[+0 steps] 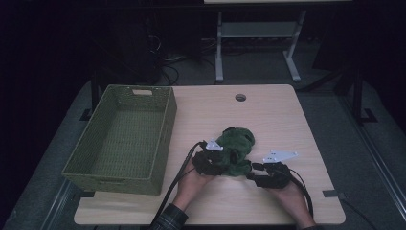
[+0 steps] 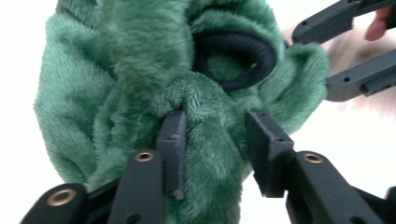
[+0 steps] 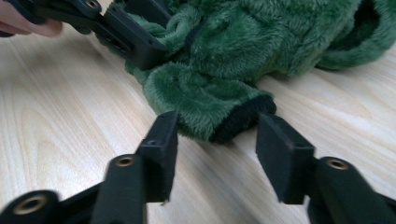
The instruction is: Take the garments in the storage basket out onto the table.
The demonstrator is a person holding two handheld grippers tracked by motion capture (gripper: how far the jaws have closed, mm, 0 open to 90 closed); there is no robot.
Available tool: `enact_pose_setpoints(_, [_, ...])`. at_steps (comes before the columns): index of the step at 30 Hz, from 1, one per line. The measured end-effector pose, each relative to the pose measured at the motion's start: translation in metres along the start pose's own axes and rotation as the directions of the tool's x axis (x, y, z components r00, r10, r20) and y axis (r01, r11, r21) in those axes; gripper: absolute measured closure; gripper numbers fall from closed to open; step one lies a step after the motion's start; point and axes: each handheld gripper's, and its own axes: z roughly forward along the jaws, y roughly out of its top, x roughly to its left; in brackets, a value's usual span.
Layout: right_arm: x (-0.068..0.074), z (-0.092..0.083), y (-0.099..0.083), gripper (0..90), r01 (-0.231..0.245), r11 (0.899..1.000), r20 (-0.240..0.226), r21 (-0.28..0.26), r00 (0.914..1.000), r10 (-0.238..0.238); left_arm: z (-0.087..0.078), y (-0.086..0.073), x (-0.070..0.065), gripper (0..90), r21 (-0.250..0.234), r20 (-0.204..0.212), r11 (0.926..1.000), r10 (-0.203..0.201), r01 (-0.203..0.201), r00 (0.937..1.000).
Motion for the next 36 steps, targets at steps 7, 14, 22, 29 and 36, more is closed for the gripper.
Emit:
enact_pose_setpoints(7, [0.002,0.008,0.004,77.9,0.027,0.999,0.019,0.023,0.9995,-0.027,-0.001,0.001,0.004,76.3,0.007,0.006,0.9998,-0.016,0.016,0.9998])
enact_pose_setpoints(14, [0.003,-0.002,0.009,82.3,0.053,0.999,0.054,0.006,0.9971,-0.054,-0.019,0.006,0.005,77.3,-0.058,0.068,0.9967,-0.052,0.056,0.9963])
enact_pose_setpoints(22, [-0.005,-0.023,0.007,82.9,0.066,0.998,0.115,-0.009,0.9912,-0.065,-0.042,0.005,0.009,77.1,-0.104,0.082,0.9918,-0.066,0.075,0.9944])
enact_pose_setpoints(29, [-0.014,-0.043,-0.004,83.2,0.057,0.998,0.178,0.002,0.9825,-0.056,-0.053,-0.003,0.015,76.7,-0.110,0.071,0.9893,-0.088,0.096,0.9936])
enact_pose_setpoints(36, [-0.017,-0.057,-0.018,83.2,0.045,0.999,0.215,0.021,0.9755,-0.048,-0.057,-0.015,0.019,73.5,-0.088,0.039,0.9880,-0.124,0.127,0.9915])
